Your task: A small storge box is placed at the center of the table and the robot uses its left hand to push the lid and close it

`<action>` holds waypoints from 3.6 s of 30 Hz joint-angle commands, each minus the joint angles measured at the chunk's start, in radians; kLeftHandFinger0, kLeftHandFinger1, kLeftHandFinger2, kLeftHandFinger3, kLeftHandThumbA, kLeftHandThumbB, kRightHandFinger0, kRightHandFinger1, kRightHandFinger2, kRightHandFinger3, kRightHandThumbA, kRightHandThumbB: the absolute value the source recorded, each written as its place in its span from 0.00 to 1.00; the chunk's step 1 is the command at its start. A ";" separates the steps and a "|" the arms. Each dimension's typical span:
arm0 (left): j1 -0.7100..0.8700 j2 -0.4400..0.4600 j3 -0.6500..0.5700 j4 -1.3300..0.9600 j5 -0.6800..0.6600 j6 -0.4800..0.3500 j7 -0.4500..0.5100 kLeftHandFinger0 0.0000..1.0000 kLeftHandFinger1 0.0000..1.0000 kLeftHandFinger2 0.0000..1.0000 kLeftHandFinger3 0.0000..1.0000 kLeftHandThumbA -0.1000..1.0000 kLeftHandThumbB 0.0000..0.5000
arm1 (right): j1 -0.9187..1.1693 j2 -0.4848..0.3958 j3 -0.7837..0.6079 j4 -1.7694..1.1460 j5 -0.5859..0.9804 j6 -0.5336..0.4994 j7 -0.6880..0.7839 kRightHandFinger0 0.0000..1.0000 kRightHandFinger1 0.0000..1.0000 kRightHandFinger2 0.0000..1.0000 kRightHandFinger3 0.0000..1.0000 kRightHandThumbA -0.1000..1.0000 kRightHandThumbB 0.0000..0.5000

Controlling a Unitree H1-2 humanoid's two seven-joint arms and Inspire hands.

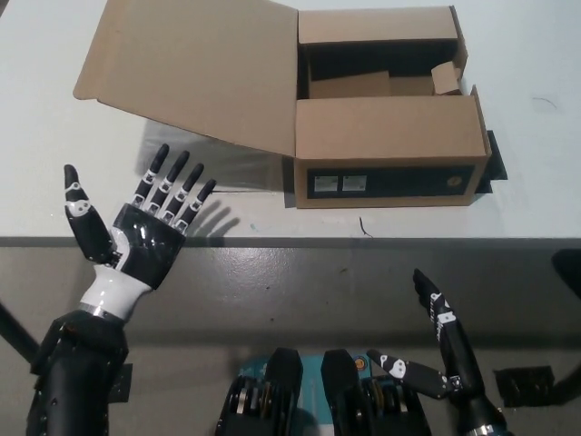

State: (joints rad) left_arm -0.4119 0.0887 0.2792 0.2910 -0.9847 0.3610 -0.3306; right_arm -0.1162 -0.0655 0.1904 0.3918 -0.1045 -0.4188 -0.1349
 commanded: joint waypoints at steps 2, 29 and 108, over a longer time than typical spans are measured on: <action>-0.071 0.010 0.009 0.034 0.023 -0.014 -0.044 1.00 1.00 1.00 1.00 1.00 0.79 | -0.024 0.003 0.000 -0.015 0.016 -0.051 -0.005 1.00 1.00 1.00 1.00 1.00 0.71; -0.316 0.005 0.070 0.297 0.096 -0.054 -0.029 1.00 1.00 1.00 1.00 1.00 0.79 | -0.039 0.001 0.009 -0.006 0.000 -0.051 -0.038 1.00 1.00 1.00 1.00 1.00 0.71; 0.200 0.137 -0.446 -0.504 1.025 -0.572 0.103 1.00 1.00 1.00 1.00 1.00 0.71 | -0.063 -0.012 0.011 -0.001 -0.004 -0.051 -0.026 1.00 1.00 1.00 1.00 1.00 0.75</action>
State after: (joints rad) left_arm -0.2543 0.2307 -0.2140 -0.2130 0.0257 -0.0976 -0.2852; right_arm -0.1608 -0.0755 0.2018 0.3990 -0.1045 -0.4202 -0.1545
